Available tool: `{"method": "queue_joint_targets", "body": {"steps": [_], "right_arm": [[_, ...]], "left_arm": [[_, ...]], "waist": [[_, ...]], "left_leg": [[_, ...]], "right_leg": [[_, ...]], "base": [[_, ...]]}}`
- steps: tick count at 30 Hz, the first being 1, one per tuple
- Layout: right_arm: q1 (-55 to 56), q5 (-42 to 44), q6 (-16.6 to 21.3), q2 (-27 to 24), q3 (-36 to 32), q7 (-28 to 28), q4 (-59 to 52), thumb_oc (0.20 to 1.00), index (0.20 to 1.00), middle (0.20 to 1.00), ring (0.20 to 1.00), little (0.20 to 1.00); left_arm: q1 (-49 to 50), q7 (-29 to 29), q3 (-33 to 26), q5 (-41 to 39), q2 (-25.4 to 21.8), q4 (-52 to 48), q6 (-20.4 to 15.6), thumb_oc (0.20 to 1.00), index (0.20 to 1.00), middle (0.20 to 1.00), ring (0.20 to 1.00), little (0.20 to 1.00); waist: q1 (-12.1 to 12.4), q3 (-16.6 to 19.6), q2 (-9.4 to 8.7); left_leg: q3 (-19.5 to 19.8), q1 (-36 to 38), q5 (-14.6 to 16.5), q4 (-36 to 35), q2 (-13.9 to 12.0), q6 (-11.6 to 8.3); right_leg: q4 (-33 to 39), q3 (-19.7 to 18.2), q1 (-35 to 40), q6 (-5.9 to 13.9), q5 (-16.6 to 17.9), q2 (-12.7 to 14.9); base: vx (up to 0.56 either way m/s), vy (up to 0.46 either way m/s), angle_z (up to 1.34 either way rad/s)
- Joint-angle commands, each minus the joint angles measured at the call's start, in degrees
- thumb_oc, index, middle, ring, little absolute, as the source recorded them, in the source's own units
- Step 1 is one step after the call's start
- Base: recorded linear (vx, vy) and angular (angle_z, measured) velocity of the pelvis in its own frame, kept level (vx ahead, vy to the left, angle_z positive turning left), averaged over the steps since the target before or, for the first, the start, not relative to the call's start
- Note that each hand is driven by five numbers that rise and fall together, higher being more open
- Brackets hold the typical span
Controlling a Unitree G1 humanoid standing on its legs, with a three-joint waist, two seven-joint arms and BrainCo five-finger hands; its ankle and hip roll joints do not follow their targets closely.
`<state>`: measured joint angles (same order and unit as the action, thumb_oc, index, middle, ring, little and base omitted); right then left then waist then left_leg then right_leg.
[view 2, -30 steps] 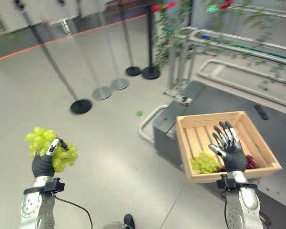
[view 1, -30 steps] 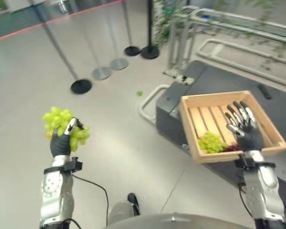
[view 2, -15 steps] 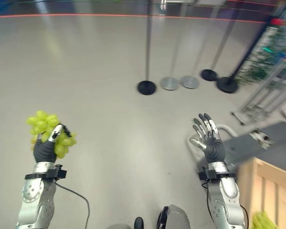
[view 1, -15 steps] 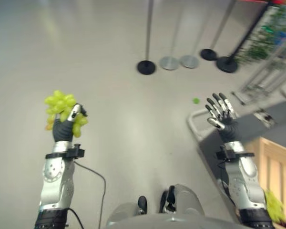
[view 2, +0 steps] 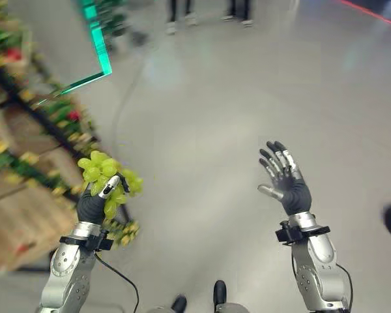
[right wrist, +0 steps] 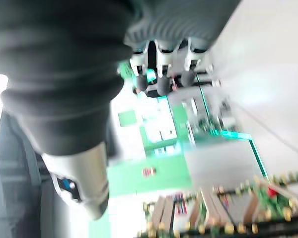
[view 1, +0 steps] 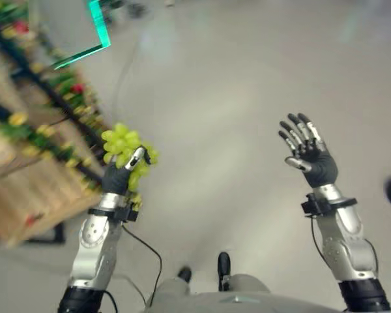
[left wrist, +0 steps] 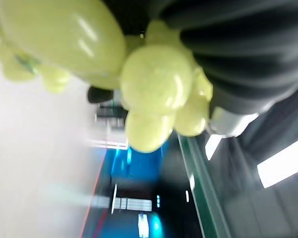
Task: Pick up the fruits from the basket on one side to the basket on the other side
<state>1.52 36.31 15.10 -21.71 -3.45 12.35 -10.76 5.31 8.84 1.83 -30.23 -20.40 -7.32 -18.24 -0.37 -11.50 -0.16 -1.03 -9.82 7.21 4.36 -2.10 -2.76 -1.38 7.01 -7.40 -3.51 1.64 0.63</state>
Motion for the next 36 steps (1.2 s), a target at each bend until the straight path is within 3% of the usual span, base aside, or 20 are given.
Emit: {"method": "queue_joint_targets", "body": {"steps": [1,3,5,6,7,9,11,13,14,16,17,21,22,23,25,26,29,31,32,36], "right_arm": [[0.77,-1.15,3.75,-0.30,-0.52,-0.74,-3.46,1.000,1.000,1.000,1.000,1.000],[0.82,-0.02,3.12,0.48,-0.61,0.44,-3.37,1.000,1.000,1.000,1.000,1.000],[1.77,0.61,2.80,1.30,-0.85,1.10,-3.55,1.000,1.000,1.000,1.000,1.000],[2.21,0.73,2.93,1.94,-1.33,1.13,-3.79,1.000,1.000,1.000,1.000,1.000],[2.23,0.72,2.94,1.94,-1.31,1.13,-3.79,1.000,1.000,1.000,1.000,1.000],[1.93,0.49,3.31,1.96,-1.37,0.49,-3.66,1.000,1.000,1.000,1.000,1.000],[1.39,0.08,3.74,2.00,-1.73,-0.19,-3.61,1.000,1.000,1.000,1.000,1.000],[0.19,-1.93,3.40,1.69,-0.80,-1.03,-2.91,1.000,1.000,1.000,1.000,1.000],[0.19,-1.93,3.40,1.69,-0.80,-1.03,-2.91,1.000,1.000,1.000,1.000,1.000],[0.04,-4.07,2.38,2.04,-0.77,-1.09,-2.32,1.000,1.000,1.000,1.000,1.000],[0.04,-4.08,2.38,2.06,-0.77,-1.09,-2.32,1.000,1.000,1.000,1.000,1.000],[0.11,-5.91,1.83,2.85,-0.09,-1.31,-0.36,1.000,1.000,1.000,1.000,1.000],[0.11,-6.73,1.69,3.05,0.01,-1.40,-0.24,1.000,1.000,1.000,1.000,1.000],[0.14,-6.94,1.87,3.34,0.20,-1.57,0.26,1.000,1.000,1.000,1.000,1.000],[2.38,-6.38,0.91,3.15,-1.38,-0.34,0.41,1.000,1.000,1.000,1.000,1.000],[2.38,-6.36,0.91,3.11,-1.40,-0.33,0.41,1.000,1.000,1.000,1.000,1.000],[3.47,-5.46,0.90,3.85,-2.21,-0.17,1.00,1.000,1.000,1.000,1.000,1.000],[3.61,-5.79,0.70,3.96,-2.47,-0.39,1.30,1.000,1.000,1.000,1.000,1.000],[4.49,-5.88,0.46,4.16,-3.04,-0.24,1.16,1.000,1.000,1.000,1.000,1.000],[5.25,-5.53,0.42,3.84,-3.56,-0.05,2.04,1.000,1.000,1.000,1.000,1.000]], "left_arm": [[-3.28,-0.14,-3.53,-0.17,-2.47,-4.05,-4.29,0.200,0.200,0.200,0.200,0.200],[-2.20,0.59,-4.95,-0.21,-2.79,-4.21,-4.23,0.200,0.200,0.200,0.200,0.200],[-0.95,1.33,-5.75,-0.94,-2.43,-4.44,-3.83,0.200,0.200,0.200,0.200,0.200],[-0.31,1.26,-6.19,-0.45,-2.44,-4.56,-3.72,0.200,0.200,0.200,0.200,0.200],[-0.26,1.24,-6.20,-0.44,-2.43,-4.61,-3.70,0.200,0.200,0.200,0.200,0.200],[-0.53,0.69,-6.14,-0.59,-2.36,-4.20,-3.62,0.200,0.200,0.200,0.200,0.200],[-1.10,0.36,-6.17,0.19,-3.23,-4.24,-3.75,0.200,0.200,0.200,0.200,0.200],[-1.13,0.57,-5.74,-0.10,-3.29,-4.37,-3.55,0.200,0.200,0.200,0.200,0.200],[-1.13,0.57,-5.74,-0.10,-3.29,-4.37,-3.55,0.200,0.200,0.200,0.200,0.200],[-1.05,0.99,-6.14,-0.11,-3.80,-4.97,-3.36,0.200,0.200,0.200,0.200,0.200],[-1.05,0.99,-6.15,-0.11,-3.81,-4.97,-3.35,0.200,0.200,0.200,0.200,0.200],[-1.25,0.37,-6.26,0.79,-4.86,-4.73,-3.47,0.200,0.200,0.200,0.200,0.200],[-1.51,-0.04,-6.16,1.49,-5.07,-4.57,-3.71,0.200,0.200,0.200,0.200,0.200],[-1.69,-0.56,-5.90,2.27,-5.03,-4.28,-3.72,0.200,0.200,0.200,0.200,0.200],[-2.12,-0.80,-5.31,2.54,-4.85,-3.64,-3.41,0.200,0.200,0.200,0.200,0.200],[-2.13,-0.81,-5.30,2.56,-4.81,-3.66,-3.39,0.200,0.200,0.200,0.200,0.200],[-1.81,-0.68,-5.83,3.15,-4.53,-3.74,-2.92,0.200,0.200,0.200,0.200,0.200],[-1.83,-0.84,-6.10,3.31,-4.55,-3.68,-2.76,0.200,0.200,0.200,0.200,0.200],[-2.11,-0.70,-6.17,3.32,-4.19,-3.29,-2.54,0.200,0.200,0.200,0.200,0.200],[-2.01,0.35,-5.18,3.25,-2.66,-2.64,-2.22,0.200,0.200,0.200,0.200,0.200]], "waist": [[1.05,1.43,-1.67],[1.93,1.90,-2.71],[2.16,2.61,-2.97],[1.79,3.72,-2.79],[1.71,3.71,-2.77],[1.44,4.10,-2.32],[1.48,4.23,-2.06],[2.59,4.28,-2.07],[2.59,4.28,-2.07],[3.43,4.13,-2.73],[3.42,4.13,-2.76],[3.47,3.85,-2.37],[3.09,3.45,-2.00],[2.66,3.21,-1.65],[-1.35,2.86,-0.41],[-1.31,3.01,-0.33],[-1.17,3.45,-0.39],[-1.85,3.71,-0.31],[-2.43,3.81,-1.43],[-2.96,4.78,-2.61]], "left_leg": [[2.64,-2.18,-9.86,0.42,0.00,-1.84],[3.89,-0.28,-6.44,3.83,0.21,-1.79],[2.57,2.95,-5.08,2.65,-1.46,-1.95],[-1.16,5.44,-6.39,-0.86,-4.81,-2.89],[-1.10,5.59,-6.53,-1.12,-4.82,-2.93],[-4.40,6.62,-7.54,-3.74,-7.48,-4.53],[-7.32,6.70,-8.65,-5.18,-8.46,-4.88],[-7.31,6.06,-7.34,-3.62,-7.34,-4.56],[-7.31,6.06,-7.34,-3.62,-7.34,-4.56],[-6.89,4.64,-3.41,1.39,-3.76,-2.65],[-6.88,4.59,-3.36,1.46,-3.73,-2.63],[-5.52,5.70,0.59,2.85,2.38,1.90],[-5.32,6.07,-0.23,2.51,3.56,3.03],[-4.74,6.61,0.03,2.44,4.34,3.73],[-0.75,10.50,-0.26,-0.10,5.72,4.08],[-0.77,10.36,-0.44,-0.25,5.64,4.03],[1.38,11.84,-0.49,-2.18,5.52,3.22],[2.32,12.59,-0.56,-2.88,5.16,3.09],[4.19,14.69,0.67,-2.64,5.71,2.78],[5.07,15.57,3.37,2.04,6.59,1.93]], "right_leg": [[0.34,13.36,5.69,8.93,-5.49,5.27],[-0.71,15.79,6.12,7.89,-6.39,5.59],[-0.99,17.83,7.10,7.72,-7.21,5.40],[-0.60,21.04,8.37,8.11,-7.11,5.58],[-0.54,21.12,8.46,8.11,-7.11,5.54],[-0.51,22.66,9.64,9.01,-7.64,5.82],[-0.24,24.90,10.14,9.54,-6.64,6.54],[0.32,26.50,10.82,11.20,-4.40,9.20],[0.32,26.50,10.82,11.20,-4.40,9.20],[-1.99,27.62,12.31,12.82,-3.43,13.83],[-2.05,27.63,12.28,12.85,-3.46,13.89],[-15.72,24.41,9.84,14.23,-1.10,20.61],[-18.59,24.00,8.32,13.33,1.16,21.43],[-21.57,21.26,6.60,13.20,1.18,20.94],[-21.50,9.25,-3.05,10.90,-5.39,7.78],[-21.30,9.27,-3.18,10.79,-5.19,7.67],[-9.98,15.03,-3.74,10.47,-3.92,9.84],[-6.36,13.96,-4.58,10.90,-2.64,9.00],[-3.61,11.39,-4.36,12.37,0.16,8.45],[-1.89,8.67,0.03,11.17,0.06,6.50]], "base": [[-0.09,-0.100,1.22],[-0.02,-0.071,0.56],[0.05,0.040,0.75],[0.04,0.094,0.77],[0.03,0.143,0.69],[0.11,0.154,0.90],[0.08,0.304,0.81],[0.08,0.405,0.75],[0.10,0.315,0.64],[0.17,0.468,0.24],[0.19,0.474,0.10],[0.19,0.513,0.30],[0.17,0.518,0.72],[0.17,0.435,0.54],[0.33,0.353,0.43],[0.31,0.199,0.43],[0.24,-0.001,0.47],[0.33,-0.073,0.46],[0.34,-0.084,0.64],[0.32,-0.155,1.02]]}}
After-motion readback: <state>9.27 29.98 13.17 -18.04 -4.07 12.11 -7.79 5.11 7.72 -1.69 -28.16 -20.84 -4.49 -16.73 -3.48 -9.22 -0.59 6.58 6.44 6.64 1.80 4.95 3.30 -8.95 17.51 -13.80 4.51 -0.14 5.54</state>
